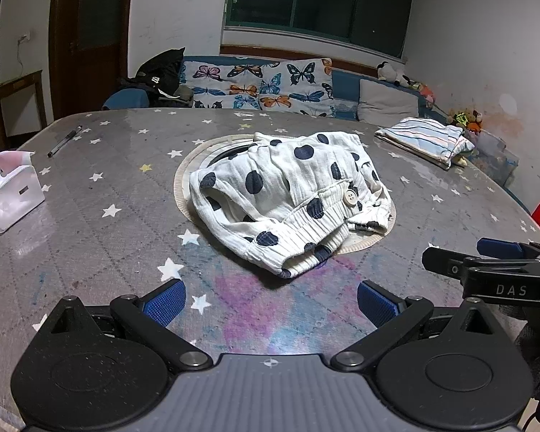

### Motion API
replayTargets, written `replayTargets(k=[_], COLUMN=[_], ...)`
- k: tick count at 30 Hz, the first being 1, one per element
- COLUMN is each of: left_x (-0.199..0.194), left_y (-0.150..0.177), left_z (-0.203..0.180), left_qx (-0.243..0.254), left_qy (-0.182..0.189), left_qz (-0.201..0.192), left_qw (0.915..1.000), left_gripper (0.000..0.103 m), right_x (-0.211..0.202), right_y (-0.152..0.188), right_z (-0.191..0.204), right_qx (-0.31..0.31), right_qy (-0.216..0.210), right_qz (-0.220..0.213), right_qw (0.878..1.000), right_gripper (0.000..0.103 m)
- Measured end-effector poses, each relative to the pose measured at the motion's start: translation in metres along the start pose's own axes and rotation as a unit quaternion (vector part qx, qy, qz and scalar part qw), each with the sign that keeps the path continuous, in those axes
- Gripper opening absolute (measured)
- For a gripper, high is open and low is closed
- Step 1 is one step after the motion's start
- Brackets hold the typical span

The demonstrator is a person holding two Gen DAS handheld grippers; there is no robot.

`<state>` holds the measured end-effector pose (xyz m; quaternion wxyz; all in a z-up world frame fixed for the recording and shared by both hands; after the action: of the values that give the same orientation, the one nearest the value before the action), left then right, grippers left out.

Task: Fold clothes
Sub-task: 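Move both grippers toward the crumpled white polka-dot pants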

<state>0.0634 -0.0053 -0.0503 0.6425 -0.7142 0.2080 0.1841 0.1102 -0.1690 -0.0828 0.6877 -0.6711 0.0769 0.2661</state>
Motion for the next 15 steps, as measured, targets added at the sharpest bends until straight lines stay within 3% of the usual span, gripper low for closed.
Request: replayTargets(k=[15], left_x=[0.010], left_y=[-0.001], left_z=[0.011], left_qx=[-0.019], left_qy=[-0.002], left_qz=[0.009], left_qw=[0.9998], left_gripper=[0.103], right_x=[0.008], right_y=[0.004], right_z=[-0.005], right_qx=[0.009], right_qy=[-0.001], right_qz=[0.014], right_qw=[1.000], right_gripper=[0.103])
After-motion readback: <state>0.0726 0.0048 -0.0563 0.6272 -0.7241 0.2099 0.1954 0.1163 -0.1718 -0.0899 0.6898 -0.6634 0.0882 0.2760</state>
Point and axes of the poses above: each gripper's, at about its wrist camera, not at the fingertips, and x roughly the way its jaws point, z to its left, y to its underside, the point moved 8 cm from there along x, roughly the way its jaws point, and after that the axes turned 6 degrees about -z, right-handed, at the moved point
